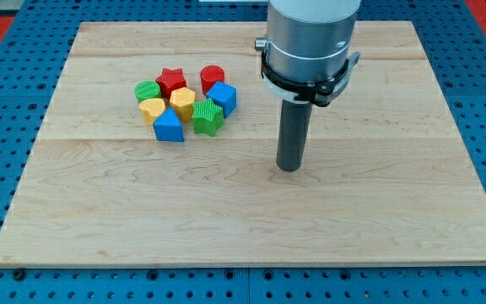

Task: Slightly move the green star into the group of blocks

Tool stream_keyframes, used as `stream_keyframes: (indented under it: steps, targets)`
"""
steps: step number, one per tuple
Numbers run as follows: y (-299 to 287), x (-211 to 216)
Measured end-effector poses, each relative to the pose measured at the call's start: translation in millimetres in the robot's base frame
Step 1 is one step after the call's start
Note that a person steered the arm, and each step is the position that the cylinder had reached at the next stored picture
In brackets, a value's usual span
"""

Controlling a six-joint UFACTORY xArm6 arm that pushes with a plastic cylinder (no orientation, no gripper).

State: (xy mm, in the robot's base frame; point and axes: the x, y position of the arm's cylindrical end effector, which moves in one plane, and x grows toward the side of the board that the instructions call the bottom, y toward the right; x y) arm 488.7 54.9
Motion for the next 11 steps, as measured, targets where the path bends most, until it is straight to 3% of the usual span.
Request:
stream_keyframes:
  steps: [3,4,8,9,10,11]
  targets:
    - [-9,2]
    - [-44,0]
    - [-48,-42]
    - [-59,-46]
    - [-107,-43]
    - [-38,-59]
